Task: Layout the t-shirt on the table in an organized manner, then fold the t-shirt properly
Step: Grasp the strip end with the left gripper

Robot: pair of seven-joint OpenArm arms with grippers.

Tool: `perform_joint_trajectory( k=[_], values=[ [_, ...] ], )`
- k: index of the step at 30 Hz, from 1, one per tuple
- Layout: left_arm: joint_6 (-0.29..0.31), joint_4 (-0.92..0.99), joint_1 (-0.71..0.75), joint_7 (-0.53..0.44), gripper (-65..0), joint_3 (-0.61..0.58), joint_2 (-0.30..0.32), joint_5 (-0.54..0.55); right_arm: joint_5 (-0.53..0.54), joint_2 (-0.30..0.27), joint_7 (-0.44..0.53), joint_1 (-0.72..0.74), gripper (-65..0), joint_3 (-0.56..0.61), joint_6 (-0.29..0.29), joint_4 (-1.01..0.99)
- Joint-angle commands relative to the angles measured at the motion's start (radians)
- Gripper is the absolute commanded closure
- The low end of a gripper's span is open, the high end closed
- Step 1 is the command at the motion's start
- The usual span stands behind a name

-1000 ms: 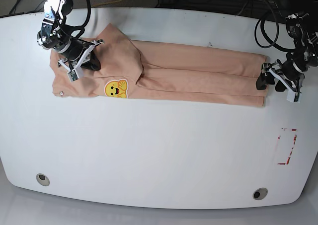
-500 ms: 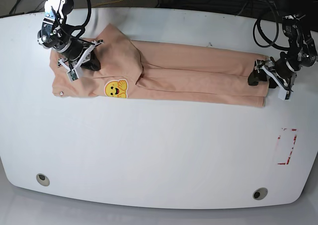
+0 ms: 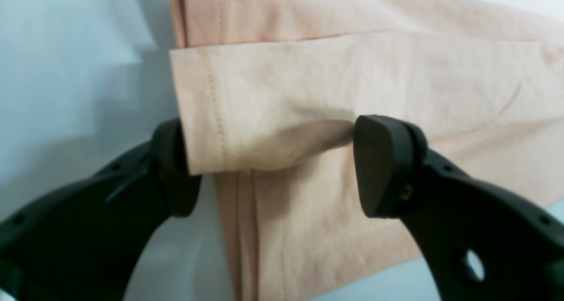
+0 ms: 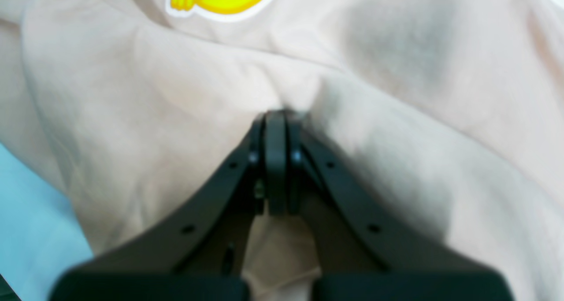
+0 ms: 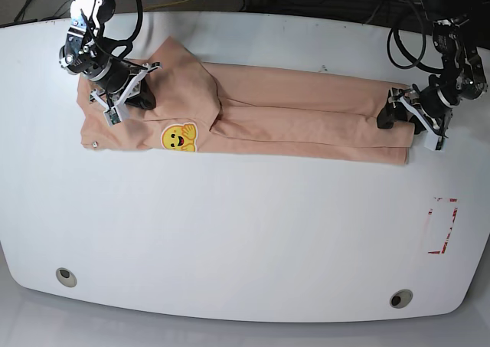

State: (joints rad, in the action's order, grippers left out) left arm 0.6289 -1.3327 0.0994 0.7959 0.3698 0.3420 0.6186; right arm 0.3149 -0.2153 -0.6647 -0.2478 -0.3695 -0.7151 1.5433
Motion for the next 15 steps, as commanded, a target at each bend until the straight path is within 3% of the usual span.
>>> perform_joint_trajectory(
  k=[1, 8, 15],
  values=[
    [-0.005, -0.006, 0.0, 0.035, -44.6, -0.002, 0.013, -0.018, -0.07, -0.005, -0.08, -0.009, 0.0, 0.002, 0.017, -0.007],
    [-0.005, -0.006, 0.016, 0.035, -30.9, -0.005, 0.013, -0.018, -0.069, -0.005, -0.08, -0.008, 0.0, 0.0, 0.017, -0.007],
    [-0.005, -0.006, 0.016, 0.035, -28.8, -0.088, 0.013, -0.015, -0.069, -0.005, -0.08, -0.009, 0.0, 0.0, 0.017, -0.007]
  ],
)
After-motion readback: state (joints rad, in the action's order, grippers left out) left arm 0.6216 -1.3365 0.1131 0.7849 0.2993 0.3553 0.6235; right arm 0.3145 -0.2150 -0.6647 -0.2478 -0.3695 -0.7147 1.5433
